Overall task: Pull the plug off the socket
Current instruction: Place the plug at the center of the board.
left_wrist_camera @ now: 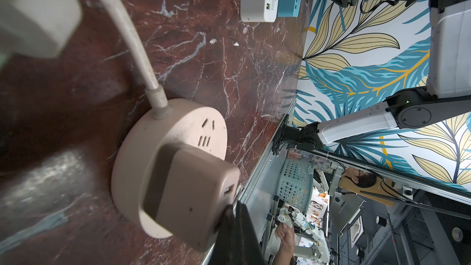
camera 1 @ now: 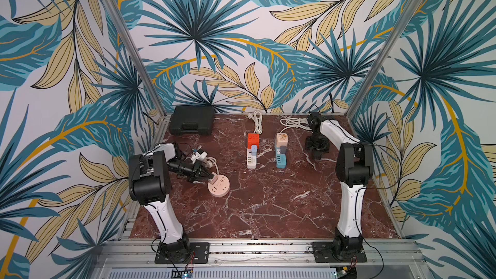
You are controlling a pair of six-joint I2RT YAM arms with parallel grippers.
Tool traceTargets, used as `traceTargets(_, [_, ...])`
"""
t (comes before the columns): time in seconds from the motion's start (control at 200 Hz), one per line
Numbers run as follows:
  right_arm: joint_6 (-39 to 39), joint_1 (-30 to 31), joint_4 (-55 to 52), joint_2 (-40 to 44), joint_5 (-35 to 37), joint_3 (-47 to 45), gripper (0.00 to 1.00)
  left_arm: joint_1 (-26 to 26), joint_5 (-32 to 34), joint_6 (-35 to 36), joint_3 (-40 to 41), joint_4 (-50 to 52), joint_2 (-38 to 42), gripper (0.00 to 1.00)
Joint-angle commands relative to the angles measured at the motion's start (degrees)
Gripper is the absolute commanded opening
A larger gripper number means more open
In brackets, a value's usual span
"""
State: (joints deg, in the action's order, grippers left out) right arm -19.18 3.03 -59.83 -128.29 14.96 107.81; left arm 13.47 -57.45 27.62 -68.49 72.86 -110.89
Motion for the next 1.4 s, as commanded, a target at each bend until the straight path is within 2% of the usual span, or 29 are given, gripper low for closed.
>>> traceTargets(0.0, [0.10, -0.46, -0.79, -2.21, -2.53, 1.15, 0.79, 0.24, 16.68, -0.02, 2.40, -9.96, -2.07, 0.00])
traceTargets(0.511, [0.09, -1.79, 3.15, 0.68, -1.23, -4.99, 0.78, 0.24, 16.58, 0.07, 2.48, -10.04, -2.11, 0.00])
traceTargets(0.701, [0.47, -1.86, 5.74, 1.51, -3.51, -6.60, 0.67, 0.24, 16.35, -0.02, 2.40, -10.03, -2.25, 0.00])
traceTargets(0.871, [0.95, -1.77, 8.27, 1.66, -5.55, -5.81, 0.49, 0.15, 16.15, -0.11, 2.31, -10.00, -2.21, 0.00])
traceTargets(0.927, [1.13, -1.77, 8.59, 1.35, -5.41, -4.92, 0.46, 0.15, 16.22, -0.11, 2.31, -10.02, -2.17, 0.00])
traceTargets(1.217, [2.22, -1.48, 6.60, -2.16, -7.22, 2.93, 0.47, 0.02, 15.99, -0.19, 2.05, -9.72, -2.02, 0.00])
traceTargets(1.392, [1.87, -1.44, 5.21, -5.07, -7.43, 4.98, 0.59, -0.12, 15.89, -0.20, 2.13, -9.69, -1.74, 0.00])
